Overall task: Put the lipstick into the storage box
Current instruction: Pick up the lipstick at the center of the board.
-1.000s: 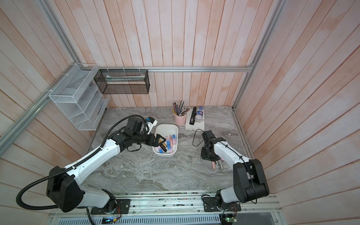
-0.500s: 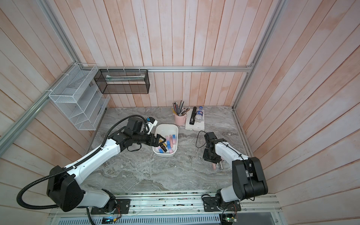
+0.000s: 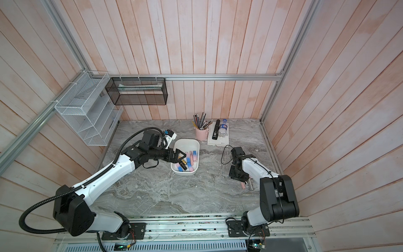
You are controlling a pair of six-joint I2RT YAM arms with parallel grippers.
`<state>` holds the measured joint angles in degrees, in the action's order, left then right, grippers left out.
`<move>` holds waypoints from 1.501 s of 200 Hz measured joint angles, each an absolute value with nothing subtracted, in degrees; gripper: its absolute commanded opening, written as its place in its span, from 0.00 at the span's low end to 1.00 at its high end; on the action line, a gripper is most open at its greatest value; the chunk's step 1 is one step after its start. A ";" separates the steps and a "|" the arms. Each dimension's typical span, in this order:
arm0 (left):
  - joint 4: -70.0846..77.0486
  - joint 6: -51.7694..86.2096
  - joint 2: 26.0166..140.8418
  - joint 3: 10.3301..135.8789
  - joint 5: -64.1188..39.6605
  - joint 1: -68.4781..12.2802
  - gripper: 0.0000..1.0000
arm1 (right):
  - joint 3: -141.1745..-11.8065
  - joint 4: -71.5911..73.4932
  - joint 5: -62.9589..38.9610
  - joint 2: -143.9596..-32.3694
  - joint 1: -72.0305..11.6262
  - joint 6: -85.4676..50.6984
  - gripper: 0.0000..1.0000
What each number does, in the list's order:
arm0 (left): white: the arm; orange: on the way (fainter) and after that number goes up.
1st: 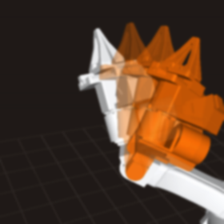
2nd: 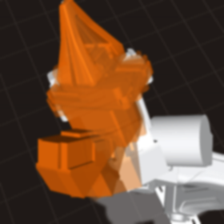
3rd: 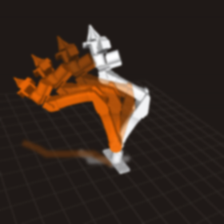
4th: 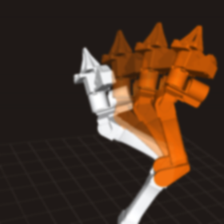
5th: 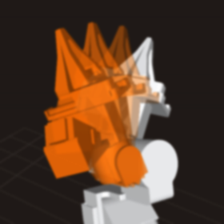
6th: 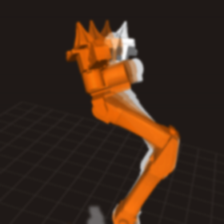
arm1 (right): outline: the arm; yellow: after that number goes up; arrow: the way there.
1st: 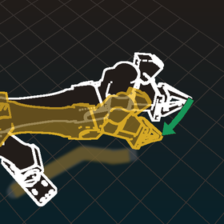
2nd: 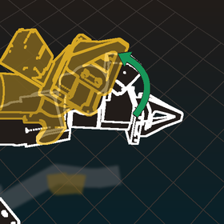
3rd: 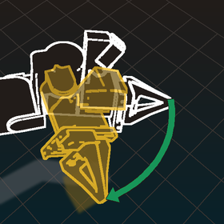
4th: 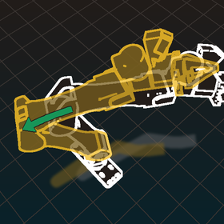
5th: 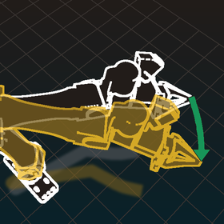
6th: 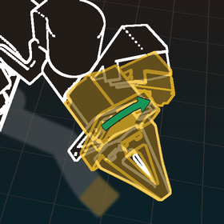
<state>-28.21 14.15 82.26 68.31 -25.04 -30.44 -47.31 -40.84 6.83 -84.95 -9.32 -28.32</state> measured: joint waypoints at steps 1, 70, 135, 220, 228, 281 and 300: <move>-28.21 14.15 82.28 68.34 -25.02 -30.44 1.00 | -47.31 -40.84 6.85 -84.93 -9.28 -28.29 0.35; -27.97 14.15 84.88 69.21 -25.04 -30.44 1.00 | -47.33 -40.97 7.49 -84.88 -7.55 -26.72 0.35; -27.35 14.17 85.93 69.89 -25.04 -30.44 1.00 | -48.27 -40.99 7.49 -86.06 -6.96 -25.71 0.34; -26.98 14.17 85.95 69.89 -25.04 -30.37 1.00 | -48.90 -40.49 7.22 -87.09 -6.85 -25.43 0.34; -26.98 14.17 85.95 69.89 -25.04 -30.37 1.00 | -48.90 -40.42 6.66 -87.70 -6.81 -25.43 0.34; -26.98 14.17 85.95 69.89 -25.02 -30.24 1.00 | -48.80 -40.36 5.02 -88.97 -6.83 -25.54 0.30; -26.98 14.17 85.95 69.87 -25.04 -30.15 1.00 | -48.71 -40.23 4.45 -88.97 -7.05 -25.69 0.25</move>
